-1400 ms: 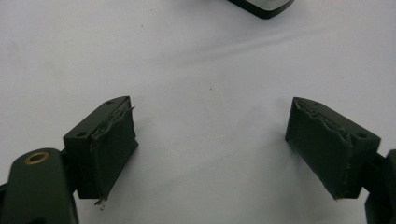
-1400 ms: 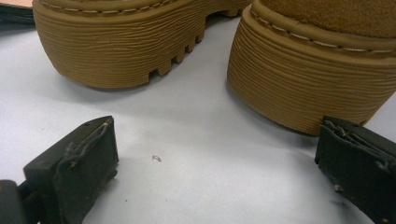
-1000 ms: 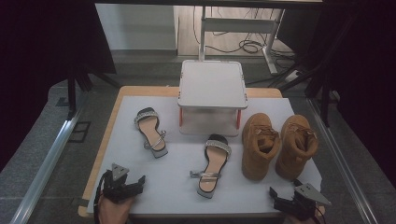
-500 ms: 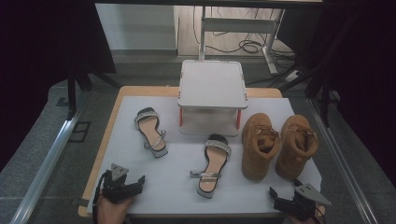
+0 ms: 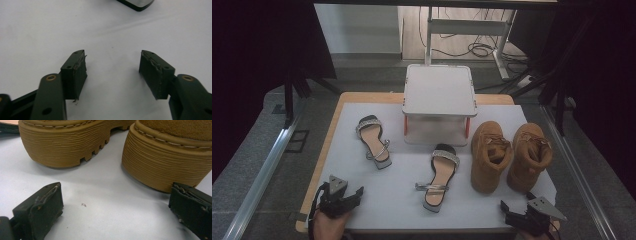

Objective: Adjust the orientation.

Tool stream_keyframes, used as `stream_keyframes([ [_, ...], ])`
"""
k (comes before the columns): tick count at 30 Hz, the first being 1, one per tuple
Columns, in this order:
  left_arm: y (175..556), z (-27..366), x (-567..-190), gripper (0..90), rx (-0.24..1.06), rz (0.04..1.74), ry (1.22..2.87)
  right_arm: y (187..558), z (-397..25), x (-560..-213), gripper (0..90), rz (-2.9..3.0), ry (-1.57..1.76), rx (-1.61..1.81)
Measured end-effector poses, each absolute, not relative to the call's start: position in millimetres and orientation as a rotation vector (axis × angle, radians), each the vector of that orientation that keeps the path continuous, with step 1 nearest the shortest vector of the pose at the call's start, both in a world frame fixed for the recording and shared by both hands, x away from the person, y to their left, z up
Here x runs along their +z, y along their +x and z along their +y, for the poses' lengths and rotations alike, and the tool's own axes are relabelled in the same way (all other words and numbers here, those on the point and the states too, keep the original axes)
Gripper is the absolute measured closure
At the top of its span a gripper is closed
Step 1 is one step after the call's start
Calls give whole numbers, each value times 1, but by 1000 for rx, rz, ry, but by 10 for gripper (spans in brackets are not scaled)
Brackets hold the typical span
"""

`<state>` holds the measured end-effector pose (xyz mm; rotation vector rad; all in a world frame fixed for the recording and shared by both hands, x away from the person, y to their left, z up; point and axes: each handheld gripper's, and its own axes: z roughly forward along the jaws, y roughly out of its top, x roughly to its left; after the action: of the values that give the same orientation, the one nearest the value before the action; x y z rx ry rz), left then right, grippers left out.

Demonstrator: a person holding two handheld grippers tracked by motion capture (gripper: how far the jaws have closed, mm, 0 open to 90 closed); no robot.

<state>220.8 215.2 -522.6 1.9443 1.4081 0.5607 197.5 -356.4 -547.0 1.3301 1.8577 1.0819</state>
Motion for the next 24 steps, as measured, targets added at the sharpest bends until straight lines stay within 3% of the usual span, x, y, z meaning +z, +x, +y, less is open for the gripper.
stream_keyframes([
  [7,222,210,-519,526,502,1403,1946,197,-356,-547,0,1856,1329,1083],
  [8,223,209,-517,578,493,1415,1933,197,-356,-547,0,1856,1329,1083],
  [22,228,190,-510,893,523,1308,1970,198,-356,-547,0,1854,1330,1083],
  [24,234,185,-511,897,522,1294,1982,197,-356,-547,0,1854,1330,1083],
])
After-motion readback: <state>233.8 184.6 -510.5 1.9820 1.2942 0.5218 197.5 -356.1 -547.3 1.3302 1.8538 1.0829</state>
